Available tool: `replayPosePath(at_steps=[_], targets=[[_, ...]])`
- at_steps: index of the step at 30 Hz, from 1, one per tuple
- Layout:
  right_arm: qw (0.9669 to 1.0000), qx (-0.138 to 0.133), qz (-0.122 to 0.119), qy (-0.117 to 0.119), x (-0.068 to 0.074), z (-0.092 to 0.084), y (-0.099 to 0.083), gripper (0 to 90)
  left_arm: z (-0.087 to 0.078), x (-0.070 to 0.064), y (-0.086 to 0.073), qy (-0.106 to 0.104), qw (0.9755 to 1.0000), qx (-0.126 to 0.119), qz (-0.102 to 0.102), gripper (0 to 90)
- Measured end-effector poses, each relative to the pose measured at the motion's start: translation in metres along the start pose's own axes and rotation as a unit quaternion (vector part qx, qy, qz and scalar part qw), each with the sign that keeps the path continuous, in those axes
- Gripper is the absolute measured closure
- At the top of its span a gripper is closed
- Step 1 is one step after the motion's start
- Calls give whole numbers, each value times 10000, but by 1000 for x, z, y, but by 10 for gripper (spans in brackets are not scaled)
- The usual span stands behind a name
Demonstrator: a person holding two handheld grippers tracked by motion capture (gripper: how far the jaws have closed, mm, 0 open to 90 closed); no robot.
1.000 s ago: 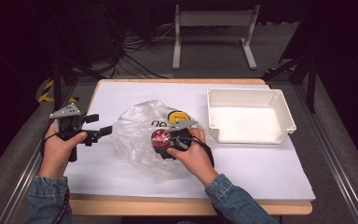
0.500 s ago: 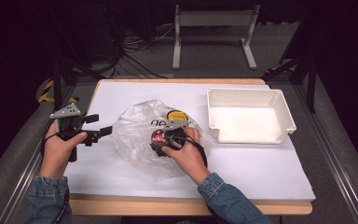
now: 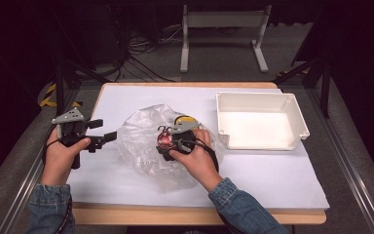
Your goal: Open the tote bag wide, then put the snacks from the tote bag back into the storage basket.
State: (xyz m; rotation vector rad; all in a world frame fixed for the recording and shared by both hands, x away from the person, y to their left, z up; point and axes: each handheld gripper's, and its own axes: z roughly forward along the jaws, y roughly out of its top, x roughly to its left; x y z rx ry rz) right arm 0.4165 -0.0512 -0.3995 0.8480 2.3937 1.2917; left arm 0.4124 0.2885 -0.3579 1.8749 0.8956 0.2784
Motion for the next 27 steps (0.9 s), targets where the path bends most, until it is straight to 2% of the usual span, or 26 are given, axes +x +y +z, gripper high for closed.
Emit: replayPosePath(at_steps=[15,27], targets=[[9991,-176,-328,219,0,-31,34,236,-2,0,1,-11,10000,-37,-25,135],[9974,-306,-471,457,-11,-61,57,236,-5,-1,3,-8,10000,-86,15,133]])
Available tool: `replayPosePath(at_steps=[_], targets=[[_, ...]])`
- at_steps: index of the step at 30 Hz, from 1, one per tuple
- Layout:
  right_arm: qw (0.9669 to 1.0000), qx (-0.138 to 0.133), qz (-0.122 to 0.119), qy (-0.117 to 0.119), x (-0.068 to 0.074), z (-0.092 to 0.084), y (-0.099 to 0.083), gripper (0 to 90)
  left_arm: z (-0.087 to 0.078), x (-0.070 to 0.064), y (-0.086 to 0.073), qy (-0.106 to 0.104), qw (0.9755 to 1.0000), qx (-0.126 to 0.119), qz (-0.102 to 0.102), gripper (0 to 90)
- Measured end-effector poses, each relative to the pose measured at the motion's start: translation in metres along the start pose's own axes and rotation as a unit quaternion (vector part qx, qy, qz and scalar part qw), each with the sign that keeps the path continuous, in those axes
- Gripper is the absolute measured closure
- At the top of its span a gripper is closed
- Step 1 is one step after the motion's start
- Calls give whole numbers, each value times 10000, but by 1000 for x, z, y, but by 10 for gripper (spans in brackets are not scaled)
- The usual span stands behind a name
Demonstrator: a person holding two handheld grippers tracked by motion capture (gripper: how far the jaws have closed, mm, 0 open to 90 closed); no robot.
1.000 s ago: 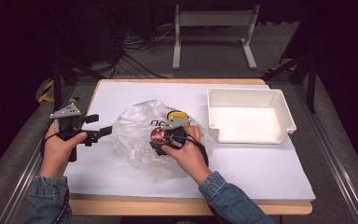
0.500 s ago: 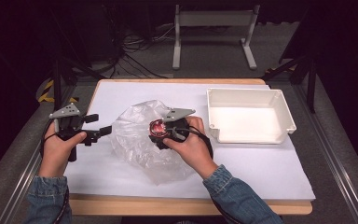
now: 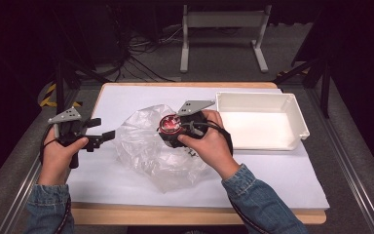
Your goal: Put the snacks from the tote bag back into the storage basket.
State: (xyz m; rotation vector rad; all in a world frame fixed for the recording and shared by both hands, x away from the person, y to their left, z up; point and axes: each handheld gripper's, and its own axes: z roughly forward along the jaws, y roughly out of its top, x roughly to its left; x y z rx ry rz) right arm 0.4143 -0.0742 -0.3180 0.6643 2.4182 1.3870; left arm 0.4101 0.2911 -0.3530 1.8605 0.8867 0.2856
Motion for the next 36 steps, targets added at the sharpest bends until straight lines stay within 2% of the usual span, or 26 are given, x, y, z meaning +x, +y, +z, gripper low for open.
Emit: replayPosePath(at_steps=[5,14,19,26,36], targets=[[10000,25,11,68,-5,-9,4,236,0,0,0,3,10000,8,-22,133],[9999,13,-63,133,-25,-31,10,236,-5,1,-2,18,10000,-3,-25,132],[10000,19,-43,48,-36,-42,10,236,-8,1,-3,45,10000,-5,-48,129],[10000,-74,15,42,-51,-54,9,236,-12,2,-6,86,9999,-1,-65,127],[9994,-191,157,-223,-79,-76,5,236,-21,1,-13,206,9997,-9,-149,125]])
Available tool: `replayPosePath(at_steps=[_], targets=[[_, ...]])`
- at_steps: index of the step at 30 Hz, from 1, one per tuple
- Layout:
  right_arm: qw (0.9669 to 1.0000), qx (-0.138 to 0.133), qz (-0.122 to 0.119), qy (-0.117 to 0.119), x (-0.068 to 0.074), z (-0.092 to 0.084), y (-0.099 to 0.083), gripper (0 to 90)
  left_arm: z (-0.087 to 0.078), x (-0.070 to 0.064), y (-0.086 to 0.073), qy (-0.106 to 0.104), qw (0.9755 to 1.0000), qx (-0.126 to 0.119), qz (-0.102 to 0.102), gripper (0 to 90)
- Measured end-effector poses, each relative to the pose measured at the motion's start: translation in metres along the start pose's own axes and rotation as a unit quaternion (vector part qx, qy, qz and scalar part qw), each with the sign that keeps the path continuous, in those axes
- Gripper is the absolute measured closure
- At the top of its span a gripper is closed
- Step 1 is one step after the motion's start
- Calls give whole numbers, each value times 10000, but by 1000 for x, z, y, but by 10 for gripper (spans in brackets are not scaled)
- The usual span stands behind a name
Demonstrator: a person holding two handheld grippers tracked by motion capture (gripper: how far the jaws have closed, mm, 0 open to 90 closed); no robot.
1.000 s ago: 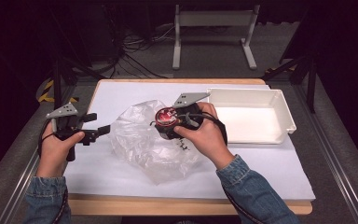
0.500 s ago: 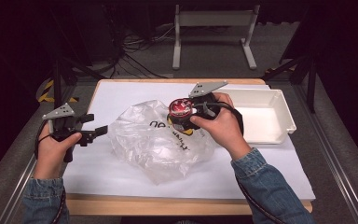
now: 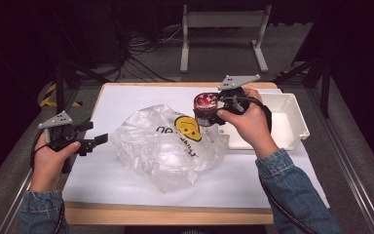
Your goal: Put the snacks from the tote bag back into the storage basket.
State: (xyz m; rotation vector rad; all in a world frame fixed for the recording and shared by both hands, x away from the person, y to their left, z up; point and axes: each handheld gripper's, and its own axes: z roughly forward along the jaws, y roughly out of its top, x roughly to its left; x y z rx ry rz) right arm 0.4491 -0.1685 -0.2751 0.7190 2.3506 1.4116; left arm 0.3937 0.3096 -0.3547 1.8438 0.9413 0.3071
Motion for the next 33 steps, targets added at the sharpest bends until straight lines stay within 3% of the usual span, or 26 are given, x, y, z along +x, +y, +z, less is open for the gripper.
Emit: replayPosePath(at_steps=[15,30,33], targets=[[9998,-85,15,-196,-46,-15,-10,236,-14,-1,-10,144,9998,-35,-151,121],[9998,-211,-71,-7,-81,-23,-18,236,-13,-5,-15,145,9998,61,-119,119],[9997,-229,-109,14,-89,-24,-21,236,-12,-9,-16,55,9999,54,-152,120]])
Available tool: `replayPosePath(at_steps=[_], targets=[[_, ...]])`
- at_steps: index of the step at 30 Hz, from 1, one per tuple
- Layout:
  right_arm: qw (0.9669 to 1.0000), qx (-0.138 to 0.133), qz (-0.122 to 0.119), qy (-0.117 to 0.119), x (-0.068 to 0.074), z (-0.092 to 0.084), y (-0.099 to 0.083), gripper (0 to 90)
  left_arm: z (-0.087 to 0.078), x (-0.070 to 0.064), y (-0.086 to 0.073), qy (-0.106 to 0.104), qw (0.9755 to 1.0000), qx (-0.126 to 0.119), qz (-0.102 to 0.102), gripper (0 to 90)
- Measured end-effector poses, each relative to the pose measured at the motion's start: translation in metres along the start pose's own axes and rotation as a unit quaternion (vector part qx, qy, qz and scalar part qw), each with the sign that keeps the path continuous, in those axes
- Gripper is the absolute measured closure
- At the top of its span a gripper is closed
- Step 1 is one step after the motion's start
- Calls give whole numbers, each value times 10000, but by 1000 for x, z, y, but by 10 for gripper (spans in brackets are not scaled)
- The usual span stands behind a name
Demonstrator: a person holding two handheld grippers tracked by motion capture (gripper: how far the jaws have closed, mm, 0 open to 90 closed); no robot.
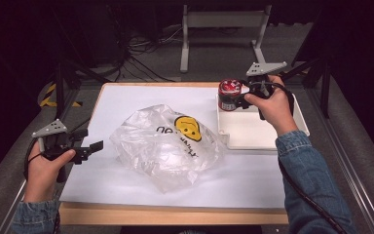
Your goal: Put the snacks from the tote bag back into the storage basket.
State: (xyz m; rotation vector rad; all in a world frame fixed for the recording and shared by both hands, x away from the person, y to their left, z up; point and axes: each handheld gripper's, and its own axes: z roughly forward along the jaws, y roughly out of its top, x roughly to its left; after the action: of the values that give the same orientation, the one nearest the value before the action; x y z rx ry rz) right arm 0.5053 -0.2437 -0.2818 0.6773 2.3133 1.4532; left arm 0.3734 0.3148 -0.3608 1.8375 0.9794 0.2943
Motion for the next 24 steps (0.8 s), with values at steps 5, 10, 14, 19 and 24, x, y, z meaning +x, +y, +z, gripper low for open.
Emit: replayPosePath(at_steps=[5,10,14,19,24], targets=[[10000,10,-39,7,-10,0,-4,236,0,-4,-1,-38,10000,28,66,119],[10000,75,-40,25,-20,4,-12,236,-1,-7,-2,-50,9999,52,91,118],[9999,128,9,-19,-29,6,-20,237,-1,-8,-3,-49,9999,82,83,117],[9998,190,46,-93,-36,6,-26,237,0,-7,-2,-43,9999,81,101,117],[9989,435,61,-173,-42,8,-35,237,2,-7,-1,-95,9998,102,109,117]])
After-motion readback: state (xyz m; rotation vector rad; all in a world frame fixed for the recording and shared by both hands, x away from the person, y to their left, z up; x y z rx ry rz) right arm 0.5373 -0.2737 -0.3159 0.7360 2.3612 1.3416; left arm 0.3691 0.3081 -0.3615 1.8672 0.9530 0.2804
